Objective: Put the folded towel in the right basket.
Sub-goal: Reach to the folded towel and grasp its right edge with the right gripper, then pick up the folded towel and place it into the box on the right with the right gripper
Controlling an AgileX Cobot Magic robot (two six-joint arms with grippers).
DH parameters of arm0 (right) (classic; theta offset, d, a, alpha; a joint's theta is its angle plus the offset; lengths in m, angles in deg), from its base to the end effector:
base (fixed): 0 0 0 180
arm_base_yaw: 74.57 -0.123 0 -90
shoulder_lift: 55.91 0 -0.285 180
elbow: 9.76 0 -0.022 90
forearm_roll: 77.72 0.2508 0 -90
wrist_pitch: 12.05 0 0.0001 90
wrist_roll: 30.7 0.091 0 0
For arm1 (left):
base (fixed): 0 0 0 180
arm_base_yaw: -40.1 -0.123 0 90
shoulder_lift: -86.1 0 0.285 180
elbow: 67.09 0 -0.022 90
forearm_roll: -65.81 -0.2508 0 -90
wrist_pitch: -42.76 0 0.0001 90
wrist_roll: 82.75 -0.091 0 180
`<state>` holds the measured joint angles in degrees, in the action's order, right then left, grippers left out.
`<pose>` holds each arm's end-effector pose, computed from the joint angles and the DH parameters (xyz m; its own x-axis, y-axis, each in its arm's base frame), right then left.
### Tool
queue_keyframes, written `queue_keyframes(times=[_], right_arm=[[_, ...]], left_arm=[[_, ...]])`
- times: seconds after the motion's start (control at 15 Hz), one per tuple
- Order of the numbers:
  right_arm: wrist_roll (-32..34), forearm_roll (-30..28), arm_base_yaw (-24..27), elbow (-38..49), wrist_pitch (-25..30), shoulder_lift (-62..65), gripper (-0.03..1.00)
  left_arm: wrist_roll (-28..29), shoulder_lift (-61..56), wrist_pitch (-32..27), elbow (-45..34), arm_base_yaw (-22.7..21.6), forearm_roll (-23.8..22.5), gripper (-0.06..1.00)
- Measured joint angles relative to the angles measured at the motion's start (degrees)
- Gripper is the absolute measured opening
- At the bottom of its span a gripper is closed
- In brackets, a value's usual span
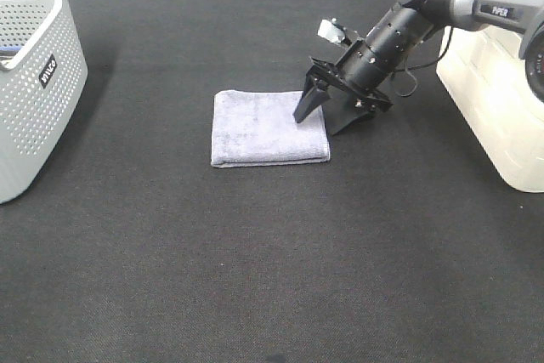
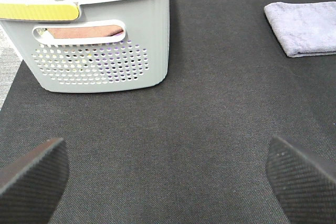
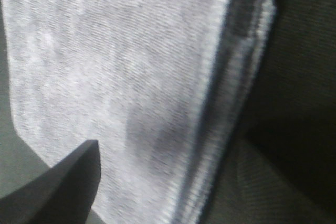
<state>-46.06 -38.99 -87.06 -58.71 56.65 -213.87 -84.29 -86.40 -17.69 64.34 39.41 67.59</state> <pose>0.4943 0.1639 0.0958 -0.9716 -0.2024 -0.1224 -0.2355 0.7800 0.5798 -0.0054 -0.0025 0.2778 -0.4461 0.0062 -0.8950 0.0173 0.9998 -0.0017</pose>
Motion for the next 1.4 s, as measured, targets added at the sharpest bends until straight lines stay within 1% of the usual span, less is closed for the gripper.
queue_keyframes(times=[0.13,0.2,0.27,0.33,0.4,0.47,0.53,0.67,0.87,1.2,1.33,1.4], right_arm=[[-1.32,2.12,-0.57,-0.29,-0.29,-0.57,0.69],[-1.95,2.35,-0.92,-0.29,-0.74,-0.86,0.63],[-2.41,2.46,-1.03,-0.29,-1.03,-1.15,0.52],[-2.64,2.18,-1.09,-0.29,-1.49,-1.43,0.38],[-2.64,2.18,-1.09,-0.29,-1.49,-1.43,0.38],[-2.58,1.15,-1.2,-0.29,-2.18,-1.6,0.16],[-2.64,0.74,-1.26,-0.29,-2.18,-1.6,0.09],[-3.44,0.8,-1.26,-0.29,-2.12,-1.6,0.09],[-6.93,1.66,-1.38,-0.29,-1.38,0.97,0.09],[-8.82,1.49,-1.2,-0.29,-0.86,16.04,0.09],[-8.94,1.2,0.4,-0.29,-0.86,21.94,0.09],[-8.94,0.34,2.06,-0.29,-0.63,25.1,0.09]], left_arm=[[0.0,0.0,0.0,0.0,0.0,0.0,0.97],[0.0,0.0,0.0,0.0,0.0,0.0,0.97],[0.0,0.0,0.0,0.0,0.0,0.0,0.97],[0.0,0.0,0.0,0.0,0.0,0.0,0.97],[0.0,0.0,0.0,0.0,0.0,0.0,0.97],[0.0,0.0,0.0,0.0,0.0,0.0,0.97],[0.0,0.0,0.0,0.0,0.0,0.0,0.97],[0.0,0.0,0.0,0.0,0.0,0.0,0.97],[0.0,0.0,0.0,0.0,0.0,0.0,0.97],[0.0,0.0,0.0,0.0,0.0,0.0,0.97],[0.0,0.0,0.0,0.0,0.0,0.0,0.97],[0.0,0.0,0.0,0.0,0.0,0.0,0.97]])
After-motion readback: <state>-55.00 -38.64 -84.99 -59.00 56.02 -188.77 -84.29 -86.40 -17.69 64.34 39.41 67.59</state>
